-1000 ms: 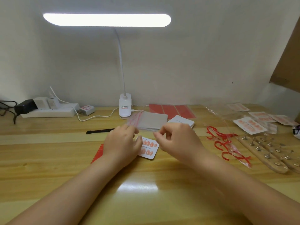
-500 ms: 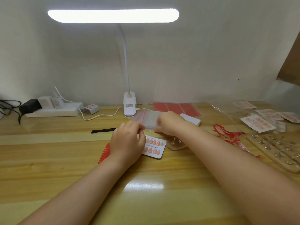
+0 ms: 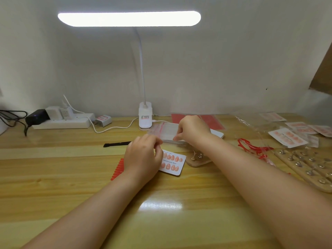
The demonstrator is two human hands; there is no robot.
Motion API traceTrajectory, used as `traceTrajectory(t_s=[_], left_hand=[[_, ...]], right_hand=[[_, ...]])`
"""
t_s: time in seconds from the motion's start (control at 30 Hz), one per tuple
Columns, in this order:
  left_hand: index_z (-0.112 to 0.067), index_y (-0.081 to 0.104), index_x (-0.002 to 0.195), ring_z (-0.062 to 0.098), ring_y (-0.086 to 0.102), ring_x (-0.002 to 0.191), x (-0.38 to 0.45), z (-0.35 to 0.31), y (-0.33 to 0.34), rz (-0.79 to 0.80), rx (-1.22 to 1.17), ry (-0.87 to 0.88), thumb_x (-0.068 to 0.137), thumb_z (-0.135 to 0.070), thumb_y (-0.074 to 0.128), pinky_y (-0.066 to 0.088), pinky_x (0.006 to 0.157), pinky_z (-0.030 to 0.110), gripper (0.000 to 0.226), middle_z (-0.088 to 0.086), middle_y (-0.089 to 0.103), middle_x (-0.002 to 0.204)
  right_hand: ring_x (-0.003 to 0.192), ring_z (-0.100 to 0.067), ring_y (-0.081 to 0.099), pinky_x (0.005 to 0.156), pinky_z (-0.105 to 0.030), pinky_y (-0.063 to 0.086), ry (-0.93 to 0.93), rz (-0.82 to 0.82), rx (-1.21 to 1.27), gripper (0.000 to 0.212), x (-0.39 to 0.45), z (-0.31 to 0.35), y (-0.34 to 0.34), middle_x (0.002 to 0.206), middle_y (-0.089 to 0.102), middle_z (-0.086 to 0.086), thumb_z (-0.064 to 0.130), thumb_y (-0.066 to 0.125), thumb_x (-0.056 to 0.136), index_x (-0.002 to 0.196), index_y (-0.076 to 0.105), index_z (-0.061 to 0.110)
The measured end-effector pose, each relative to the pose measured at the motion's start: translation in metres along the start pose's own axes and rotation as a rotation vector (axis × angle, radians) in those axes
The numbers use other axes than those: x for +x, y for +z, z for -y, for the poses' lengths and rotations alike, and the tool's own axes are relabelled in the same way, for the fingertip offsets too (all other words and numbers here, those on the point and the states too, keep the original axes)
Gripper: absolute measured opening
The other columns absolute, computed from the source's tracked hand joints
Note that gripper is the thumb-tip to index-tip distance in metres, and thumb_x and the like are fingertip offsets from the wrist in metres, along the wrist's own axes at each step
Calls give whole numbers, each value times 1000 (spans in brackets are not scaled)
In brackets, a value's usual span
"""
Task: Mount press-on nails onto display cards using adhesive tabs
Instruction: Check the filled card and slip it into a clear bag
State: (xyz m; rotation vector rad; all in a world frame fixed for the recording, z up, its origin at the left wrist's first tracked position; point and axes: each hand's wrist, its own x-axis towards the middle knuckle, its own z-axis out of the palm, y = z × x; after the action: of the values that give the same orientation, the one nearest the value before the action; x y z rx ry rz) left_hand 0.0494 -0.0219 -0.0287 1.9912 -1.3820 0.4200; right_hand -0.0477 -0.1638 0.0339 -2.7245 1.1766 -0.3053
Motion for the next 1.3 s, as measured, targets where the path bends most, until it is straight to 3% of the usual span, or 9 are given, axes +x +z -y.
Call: traceTrajectory(t_s=[0.13,0.33,0.5,0.67,0.8,0.9,1.0,1.17,1.3], left_hand=[[-21,66,103,13,55,88,0,0,0,3,0,4,92,-21,54,47,79,33,16,-8,64,97],[-17,67,103,15,56,87,0,0,-4,-44,-21,15,92,-18,55,46,78,34,16,-5,65,97],[-15,60,109,3,53,82,7,-7,-17,-147,-379,-14,97,-17,51,42,70,12,15,-7,57,93],[-24,40,137,-5,53,101,21,-21,-34,-36,-731,-245,87,-50,63,46,79,12,61,-7,51,126],[-23,32,147,14,54,121,26,-30,-43,240,-993,-396,63,-56,74,47,101,37,99,-1,52,137],[-24,56,128,14,68,97,24,-34,-46,420,-1185,-385,61,-38,85,53,81,27,75,1,71,110],[-23,74,100,14,68,74,18,-42,-43,429,-1163,-370,60,-25,84,54,64,21,40,4,73,84],[-16,73,92,13,66,64,14,-49,-43,339,-1097,-317,60,-21,83,51,58,19,34,4,72,73],[-13,71,90,16,66,63,9,-57,-43,330,-1049,-289,54,-24,85,53,59,22,40,5,72,71]], right_hand=[[87,-20,66,78,-37,56,28,-7,108,40,4,-4,1,94,72,-1,51,74,78,86,74,12],[90,-17,66,82,-35,54,-7,-282,449,17,1,-13,5,98,74,0,27,69,89,89,76,12],[77,-15,68,76,-39,58,-36,-453,739,9,-27,-18,-20,79,71,5,23,69,89,87,75,15],[70,-12,70,69,-31,59,-144,-298,929,8,-79,-30,-42,80,74,-1,16,61,95,91,66,12],[65,-15,65,63,-23,57,-203,-113,976,8,-110,-41,-48,80,74,-2,14,61,93,93,66,7],[63,-16,63,63,-23,55,-206,-66,1021,4,-123,-48,-38,78,73,-3,12,61,92,91,63,8],[70,-13,68,66,-22,54,-173,-23,1036,11,-129,-54,-26,82,75,-6,9,65,90,101,62,12],[94,-9,70,73,-19,52,-117,22,1085,54,-130,-58,-25,96,76,4,37,75,71,121,58,24],[87,-7,72,70,-15,53,-83,119,1039,38,-131,-51,-22,90,76,6,31,79,76,111,69,20]])
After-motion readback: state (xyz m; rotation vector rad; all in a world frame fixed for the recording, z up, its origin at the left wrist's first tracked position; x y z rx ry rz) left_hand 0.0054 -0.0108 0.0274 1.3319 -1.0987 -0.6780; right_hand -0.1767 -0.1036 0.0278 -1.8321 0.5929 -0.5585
